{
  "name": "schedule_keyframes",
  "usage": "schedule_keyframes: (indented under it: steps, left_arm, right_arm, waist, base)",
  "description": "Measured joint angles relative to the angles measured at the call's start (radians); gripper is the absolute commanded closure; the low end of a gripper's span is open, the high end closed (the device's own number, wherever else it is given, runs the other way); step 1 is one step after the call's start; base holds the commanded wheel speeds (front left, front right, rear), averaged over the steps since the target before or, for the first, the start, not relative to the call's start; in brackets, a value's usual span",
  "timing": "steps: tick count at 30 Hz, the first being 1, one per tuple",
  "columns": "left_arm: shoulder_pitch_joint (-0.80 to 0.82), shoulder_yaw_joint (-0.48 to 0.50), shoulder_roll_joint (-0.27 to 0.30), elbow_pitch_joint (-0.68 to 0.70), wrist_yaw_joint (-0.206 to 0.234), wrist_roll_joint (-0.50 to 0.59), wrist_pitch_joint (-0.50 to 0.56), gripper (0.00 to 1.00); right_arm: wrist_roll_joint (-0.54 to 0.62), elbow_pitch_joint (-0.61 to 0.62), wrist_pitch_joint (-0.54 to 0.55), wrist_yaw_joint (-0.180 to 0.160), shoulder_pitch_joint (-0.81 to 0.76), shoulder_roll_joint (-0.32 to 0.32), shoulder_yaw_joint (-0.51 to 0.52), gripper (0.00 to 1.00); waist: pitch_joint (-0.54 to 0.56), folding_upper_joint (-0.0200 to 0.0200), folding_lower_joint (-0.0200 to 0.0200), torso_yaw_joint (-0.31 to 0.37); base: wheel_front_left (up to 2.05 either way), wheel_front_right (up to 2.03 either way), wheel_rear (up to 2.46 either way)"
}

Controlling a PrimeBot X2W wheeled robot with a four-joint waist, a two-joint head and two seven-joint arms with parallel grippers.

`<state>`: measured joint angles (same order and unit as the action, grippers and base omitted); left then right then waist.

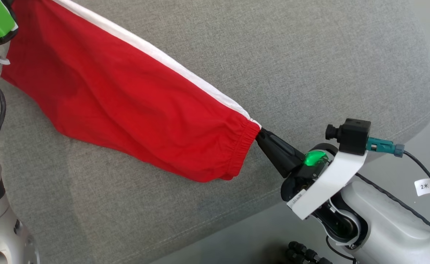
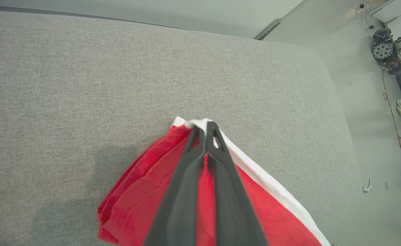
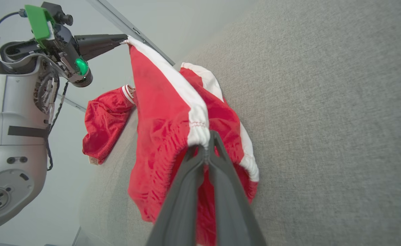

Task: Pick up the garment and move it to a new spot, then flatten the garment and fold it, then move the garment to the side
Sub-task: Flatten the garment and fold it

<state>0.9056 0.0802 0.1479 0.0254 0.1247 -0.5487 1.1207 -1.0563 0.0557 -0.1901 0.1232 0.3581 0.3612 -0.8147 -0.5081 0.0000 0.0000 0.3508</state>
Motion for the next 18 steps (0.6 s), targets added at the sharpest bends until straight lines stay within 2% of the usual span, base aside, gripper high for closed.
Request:
schedule_keyframes:
  steps: [11,18]
  left_arm:
    - [0.067,0.011,-0.022,-0.078,0.000,0.091,0.005,1.00]
    - [0.079,-0.008,-0.043,-0.117,0.000,0.114,-0.009,1.00]
  right_arm:
    - [-0.001,-0.007,-0.003,0.000,0.036,-0.035,-0.074,1.00]
    - [-0.005,-0.035,-0.021,0.000,0.054,-0.036,-0.071,1.00]
  waist:
    - [-0.051,0.0000,0.0000,0.020]
    - [-0.066,0.0000,0.0001,0.039]
  base:
    - [0.00,0.00,0.00]
    - [0.00,0.00,0.00]
